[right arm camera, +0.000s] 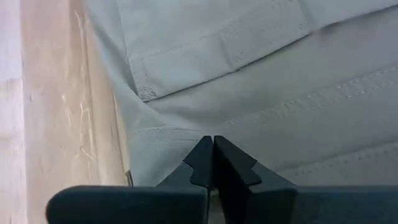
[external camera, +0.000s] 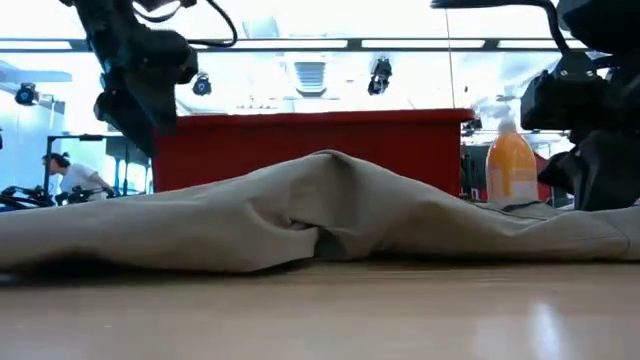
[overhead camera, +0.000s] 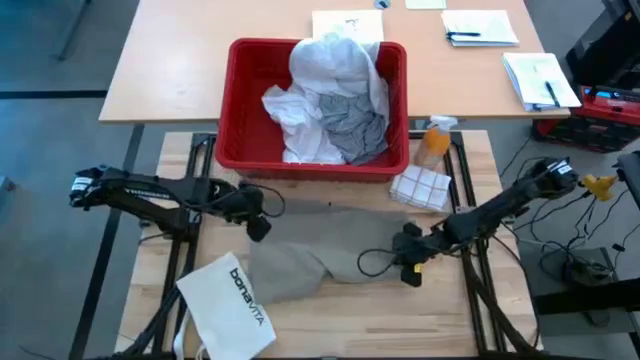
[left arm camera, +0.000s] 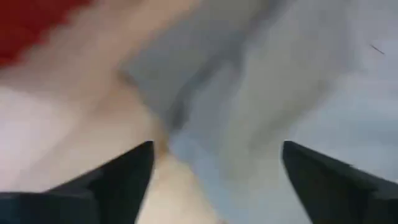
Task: Fold laundry
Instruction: Fold the brown shorts
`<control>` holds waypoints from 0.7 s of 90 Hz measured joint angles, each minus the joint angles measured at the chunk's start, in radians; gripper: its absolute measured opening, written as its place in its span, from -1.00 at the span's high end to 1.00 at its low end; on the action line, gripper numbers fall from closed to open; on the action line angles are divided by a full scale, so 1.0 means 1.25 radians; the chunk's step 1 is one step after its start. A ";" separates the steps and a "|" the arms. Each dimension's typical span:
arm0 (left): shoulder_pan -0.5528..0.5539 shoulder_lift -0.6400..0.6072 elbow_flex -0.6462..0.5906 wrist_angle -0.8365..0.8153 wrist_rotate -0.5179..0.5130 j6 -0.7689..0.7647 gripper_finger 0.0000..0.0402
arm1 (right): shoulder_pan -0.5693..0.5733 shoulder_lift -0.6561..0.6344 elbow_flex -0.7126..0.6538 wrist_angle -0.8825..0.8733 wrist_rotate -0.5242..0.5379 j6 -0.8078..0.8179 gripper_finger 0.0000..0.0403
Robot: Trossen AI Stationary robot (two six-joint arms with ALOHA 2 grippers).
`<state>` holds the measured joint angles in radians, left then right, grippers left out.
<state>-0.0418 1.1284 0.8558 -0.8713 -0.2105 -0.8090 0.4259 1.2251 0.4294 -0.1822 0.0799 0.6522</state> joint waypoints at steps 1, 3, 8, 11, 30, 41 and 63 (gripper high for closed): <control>0.001 0.001 0.000 0.000 0.000 0.004 -0.87 | 0.000 0.000 0.000 0.000 0.000 -0.002 1.00; 0.001 0.004 0.000 0.000 0.001 0.013 -0.90 | 0.000 0.000 0.000 0.000 0.000 -0.007 1.00; 0.001 0.015 -0.004 0.008 0.010 0.064 -0.93 | 0.000 0.000 0.000 0.000 0.000 -0.013 1.00; 0.001 0.023 -0.010 0.024 0.011 0.111 -0.93 | 0.000 0.001 0.000 0.000 0.000 -0.016 1.00; 0.057 0.089 -0.060 0.140 0.025 0.350 -0.75 | 0.000 0.001 0.000 0.000 -0.001 -0.029 1.00; 0.107 0.140 -0.074 0.177 0.080 0.412 -0.61 | -0.001 0.001 -0.001 0.000 -0.001 -0.029 1.00; 0.143 0.251 -0.074 0.220 0.163 0.509 -0.49 | -0.001 0.002 -0.003 0.001 -0.001 -0.019 1.00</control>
<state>0.1372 1.4416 0.7628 -0.5967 -0.0071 -0.1724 0.4252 1.2278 0.4252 -0.1806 0.0788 0.6289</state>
